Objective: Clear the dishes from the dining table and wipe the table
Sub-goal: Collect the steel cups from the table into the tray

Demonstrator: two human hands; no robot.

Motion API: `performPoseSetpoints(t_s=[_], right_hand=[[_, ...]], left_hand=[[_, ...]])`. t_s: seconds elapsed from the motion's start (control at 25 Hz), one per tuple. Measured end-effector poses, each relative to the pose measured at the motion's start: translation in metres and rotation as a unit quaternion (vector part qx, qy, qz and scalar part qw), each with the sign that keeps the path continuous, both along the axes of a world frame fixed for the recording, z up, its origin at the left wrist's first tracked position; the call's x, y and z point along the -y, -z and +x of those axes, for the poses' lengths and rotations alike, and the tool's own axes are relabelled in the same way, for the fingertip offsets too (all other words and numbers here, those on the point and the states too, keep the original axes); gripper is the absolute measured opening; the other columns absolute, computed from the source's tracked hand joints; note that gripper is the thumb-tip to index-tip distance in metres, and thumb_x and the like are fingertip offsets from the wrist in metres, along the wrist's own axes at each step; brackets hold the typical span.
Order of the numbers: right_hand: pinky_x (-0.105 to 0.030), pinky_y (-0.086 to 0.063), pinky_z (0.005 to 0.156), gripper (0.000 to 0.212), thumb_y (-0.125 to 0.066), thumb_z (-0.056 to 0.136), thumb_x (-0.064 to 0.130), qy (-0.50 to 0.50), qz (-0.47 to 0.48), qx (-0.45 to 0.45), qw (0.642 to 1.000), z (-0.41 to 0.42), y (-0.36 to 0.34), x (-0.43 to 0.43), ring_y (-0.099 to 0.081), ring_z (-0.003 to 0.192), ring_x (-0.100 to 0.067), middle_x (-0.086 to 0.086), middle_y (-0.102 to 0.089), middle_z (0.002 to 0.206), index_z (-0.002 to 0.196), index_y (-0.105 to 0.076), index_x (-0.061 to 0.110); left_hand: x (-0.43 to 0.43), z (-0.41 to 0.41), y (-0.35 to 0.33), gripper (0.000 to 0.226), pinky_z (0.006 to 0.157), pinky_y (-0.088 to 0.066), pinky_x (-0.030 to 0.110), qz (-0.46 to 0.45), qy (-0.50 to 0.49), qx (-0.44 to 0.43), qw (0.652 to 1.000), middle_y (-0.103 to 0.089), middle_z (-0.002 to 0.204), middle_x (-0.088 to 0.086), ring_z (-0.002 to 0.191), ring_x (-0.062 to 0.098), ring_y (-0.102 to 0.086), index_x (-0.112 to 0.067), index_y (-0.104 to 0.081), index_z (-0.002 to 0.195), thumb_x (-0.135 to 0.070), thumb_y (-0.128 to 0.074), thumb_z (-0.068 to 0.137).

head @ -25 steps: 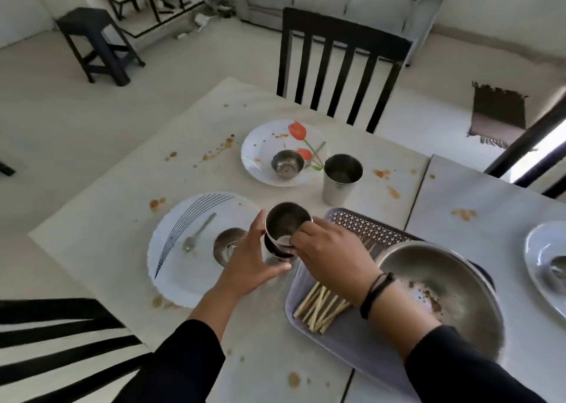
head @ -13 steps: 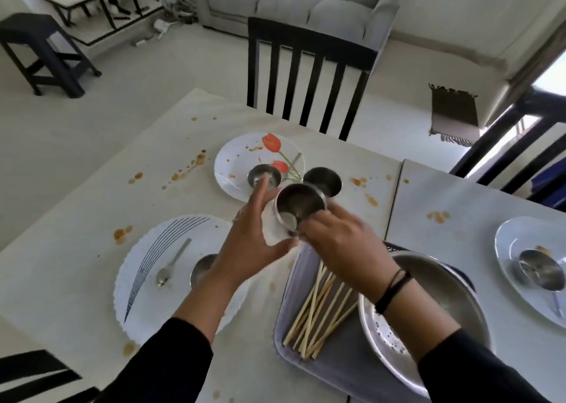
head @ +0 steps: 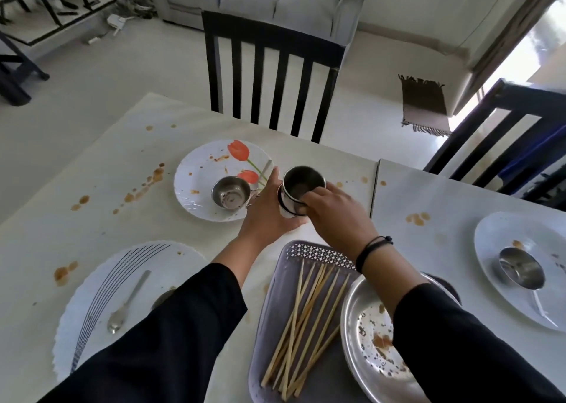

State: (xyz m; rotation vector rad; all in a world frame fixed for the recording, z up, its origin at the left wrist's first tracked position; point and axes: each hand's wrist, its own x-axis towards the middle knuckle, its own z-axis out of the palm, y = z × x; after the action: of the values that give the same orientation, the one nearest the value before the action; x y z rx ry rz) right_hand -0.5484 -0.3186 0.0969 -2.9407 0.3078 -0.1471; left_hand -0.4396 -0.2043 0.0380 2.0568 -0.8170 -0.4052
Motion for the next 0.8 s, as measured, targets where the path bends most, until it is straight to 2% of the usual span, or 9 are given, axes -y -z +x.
performPoseSetpoints(t_s=[0.12, 0.2, 0.24, 0.28, 0.4, 0.52, 0.6, 0.72, 0.8], right_hand=[[-0.042, -0.039, 0.103, 0.024, -0.044, 0.100, 0.026, -0.008, 0.019, -0.058, 0.998, 0.003, 0.023, 0.003, -0.042, 0.128, -0.029, -0.001, -0.064, 0.118, 0.111, -0.064, 0.017], [-0.052, -0.016, 0.117, 0.031, -0.040, 0.099, 0.026, -0.004, 0.034, -0.104, 0.994, 0.003, 0.032, 0.004, -0.014, 0.144, -0.034, 0.001, -0.047, 0.144, 0.125, -0.057, 0.021], [-0.052, -0.011, 0.117, 0.034, -0.041, 0.098, 0.023, -0.003, 0.033, -0.123, 0.992, 0.004, 0.033, 0.004, -0.007, 0.145, -0.036, 0.002, -0.040, 0.149, 0.129, -0.053, 0.022], [-0.049, -0.015, 0.117, 0.036, -0.043, 0.095, 0.018, -0.008, 0.023, -0.138, 0.990, 0.006, 0.033, 0.004, -0.009, 0.144, -0.037, 0.002, -0.041, 0.148, 0.130, -0.051, 0.023], [-0.033, -0.034, 0.108, 0.039, -0.048, 0.090, 0.001, -0.038, -0.017, -0.129, 0.991, 0.004, 0.023, 0.002, -0.030, 0.135, -0.031, 0.002, -0.059, 0.125, 0.123, -0.054, 0.020], [-0.050, -0.012, 0.119, 0.034, -0.057, 0.089, 0.000, -0.056, -0.040, -0.009, 0.998, -0.016, 0.004, -0.006, -0.021, 0.142, -0.040, 0.001, -0.058, 0.131, 0.118, -0.061, 0.018], [-0.055, -0.013, 0.117, 0.033, -0.064, 0.087, 0.006, -0.077, -0.034, 0.072, 0.994, -0.037, -0.011, -0.016, -0.019, 0.144, -0.036, 0.000, -0.062, 0.127, 0.117, -0.062, 0.019], [-0.049, -0.023, 0.116, 0.035, -0.060, 0.090, 0.011, -0.122, 0.064, 0.113, 0.984, -0.069, -0.030, -0.038, -0.041, 0.134, -0.024, -0.002, -0.065, 0.118, 0.124, -0.058, 0.018], [-0.043, -0.039, 0.106, 0.032, -0.056, 0.094, 0.013, -0.106, 0.158, 0.095, 0.977, -0.089, -0.033, -0.054, -0.055, 0.116, -0.020, -0.003, -0.065, 0.115, 0.126, -0.057, 0.016]], left_hand=[[0.001, 0.001, 0.011, 0.117, 0.104, -0.037, 0.048, 0.009, -0.001, 0.016, 1.000, -0.050, 0.139, 0.000, 0.129, 0.018, -0.045, -0.022, -0.003, 0.151, -0.039, -0.081, 0.066], [0.002, 0.003, 0.016, 0.117, 0.105, -0.036, 0.049, 0.006, 0.003, 0.012, 1.000, -0.049, 0.138, 0.001, 0.128, 0.018, -0.045, -0.024, -0.002, 0.151, -0.042, -0.081, 0.066], [0.002, 0.003, 0.017, 0.117, 0.106, -0.035, 0.049, 0.005, 0.007, 0.004, 1.000, -0.046, 0.141, 0.002, 0.130, 0.019, -0.043, -0.026, -0.002, 0.151, -0.042, -0.081, 0.066], [0.003, 0.003, 0.017, 0.117, 0.108, -0.034, 0.049, 0.005, 0.011, -0.004, 1.000, -0.043, 0.144, 0.003, 0.133, 0.020, -0.040, -0.026, -0.001, 0.151, -0.041, -0.081, 0.066], [-0.001, -0.001, 0.007, 0.115, 0.104, -0.041, 0.042, -0.005, 0.008, 0.012, 1.000, -0.050, 0.138, 0.000, 0.128, 0.019, -0.046, -0.025, -0.008, 0.150, -0.037, -0.084, 0.065], [-0.023, -0.015, -0.021, 0.110, 0.098, -0.043, 0.022, -0.051, 0.003, 0.046, 0.998, -0.051, 0.135, -0.007, 0.123, 0.006, -0.048, -0.026, -0.015, 0.150, -0.042, -0.083, 0.065], [-0.047, -0.031, -0.044, 0.105, 0.095, -0.036, 0.006, -0.093, 0.006, 0.064, 0.994, -0.045, 0.133, -0.021, 0.122, -0.012, -0.041, -0.030, -0.015, 0.149, -0.053, -0.077, 0.067], [-0.082, -0.066, -0.066, 0.097, 0.097, -0.032, 0.005, -0.119, 0.034, 0.067, 0.990, -0.033, 0.134, -0.040, 0.127, -0.014, -0.034, -0.033, -0.015, 0.149, -0.064, -0.066, 0.072], [-0.100, -0.095, -0.065, 0.092, 0.102, -0.036, 0.015, -0.092, 0.039, 0.039, 0.994, -0.031, 0.135, -0.042, 0.129, -0.008, -0.035, -0.039, -0.012, 0.149, -0.066, -0.061, 0.075]])
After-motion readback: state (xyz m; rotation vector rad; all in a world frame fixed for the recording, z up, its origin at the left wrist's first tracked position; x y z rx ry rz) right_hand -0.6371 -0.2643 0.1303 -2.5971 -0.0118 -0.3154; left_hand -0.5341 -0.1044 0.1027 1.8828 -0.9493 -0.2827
